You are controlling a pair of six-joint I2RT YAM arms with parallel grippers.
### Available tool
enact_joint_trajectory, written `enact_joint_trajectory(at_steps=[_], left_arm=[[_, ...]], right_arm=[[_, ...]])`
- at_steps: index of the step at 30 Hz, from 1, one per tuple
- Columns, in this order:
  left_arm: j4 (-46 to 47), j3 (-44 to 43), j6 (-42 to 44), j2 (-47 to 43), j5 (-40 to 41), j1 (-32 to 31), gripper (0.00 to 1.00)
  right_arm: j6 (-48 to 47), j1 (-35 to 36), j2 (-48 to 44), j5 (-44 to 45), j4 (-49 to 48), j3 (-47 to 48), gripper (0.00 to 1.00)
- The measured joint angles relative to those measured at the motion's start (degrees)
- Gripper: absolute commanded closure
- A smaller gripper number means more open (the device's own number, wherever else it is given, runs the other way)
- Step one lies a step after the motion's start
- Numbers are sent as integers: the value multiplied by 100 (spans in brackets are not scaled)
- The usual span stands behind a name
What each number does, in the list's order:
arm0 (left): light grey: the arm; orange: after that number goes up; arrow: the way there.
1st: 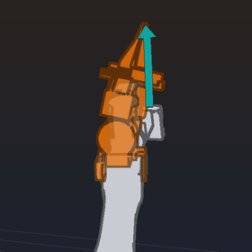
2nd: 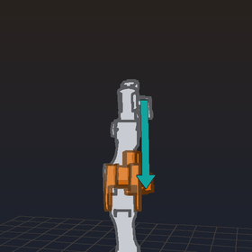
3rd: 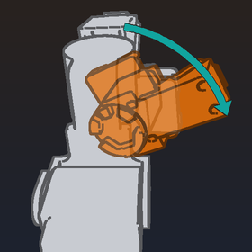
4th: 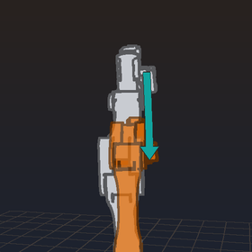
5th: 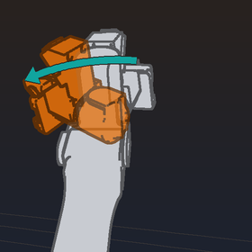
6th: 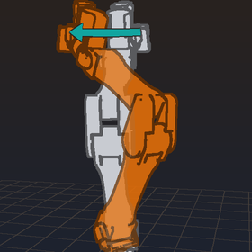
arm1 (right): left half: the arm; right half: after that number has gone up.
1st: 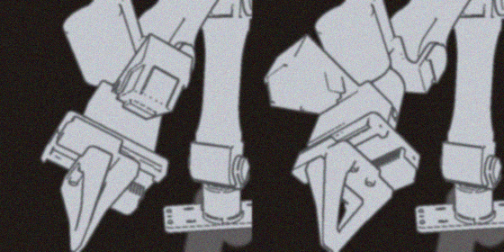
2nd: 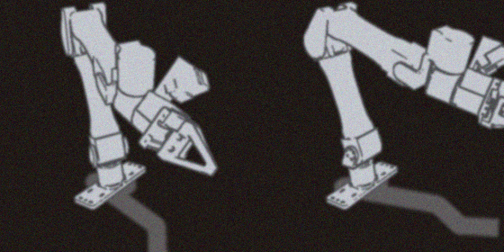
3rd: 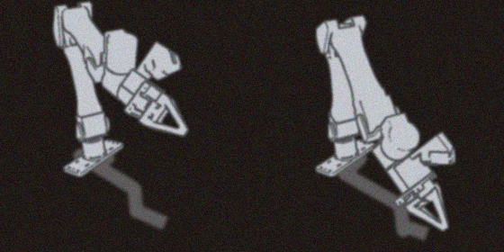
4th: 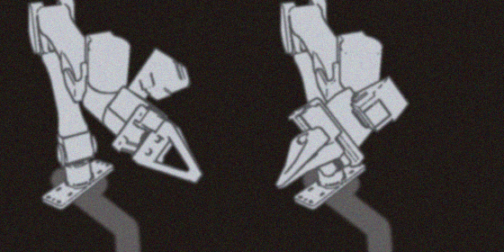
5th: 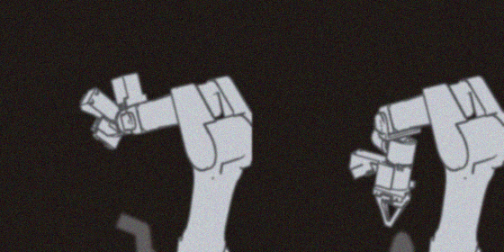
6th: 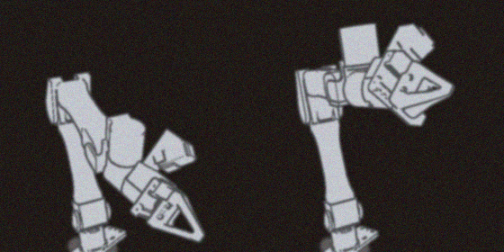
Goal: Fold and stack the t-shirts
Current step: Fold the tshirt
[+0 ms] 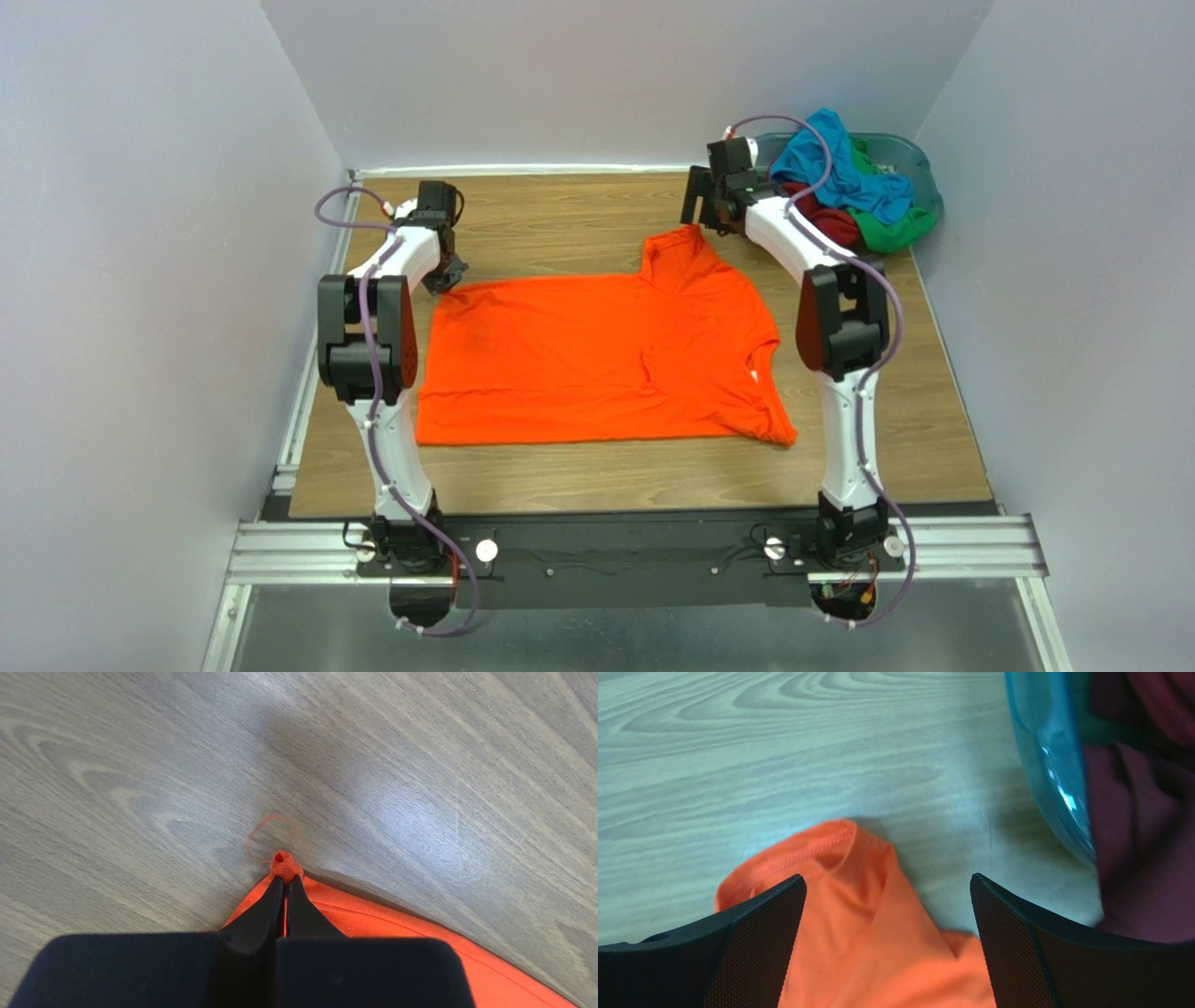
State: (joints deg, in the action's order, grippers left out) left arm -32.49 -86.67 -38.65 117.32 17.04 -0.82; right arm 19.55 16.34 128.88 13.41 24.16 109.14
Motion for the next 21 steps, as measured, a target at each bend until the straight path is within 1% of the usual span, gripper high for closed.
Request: enact_joint_trajectory(at_steps=[3,5,9,13,17,19,21], left_arm=[[26,0,28,-9,0,0,100],[26,0,35,-9,0,0,100],[28,-2,52,-9,0,0,100],[26,-4,68,-9,2,0,100],[28,-4,70,-9,2,0,100],[28,-4,70,-9,2,0,100],[28,-4,70,-9,2,0,100]], right_arm=[[-26,0,568,-2,-24,555,13],[-52,0,841,-24,-17,763,14],[-59,0,1246,-87,-11,1012,22],[-20,0,1290,-210,-31,1027,32],[15,0,1215,-295,-160,846,33],[22,0,1154,-330,-199,743,38],[17,9,1104,-376,-210,658,44]])
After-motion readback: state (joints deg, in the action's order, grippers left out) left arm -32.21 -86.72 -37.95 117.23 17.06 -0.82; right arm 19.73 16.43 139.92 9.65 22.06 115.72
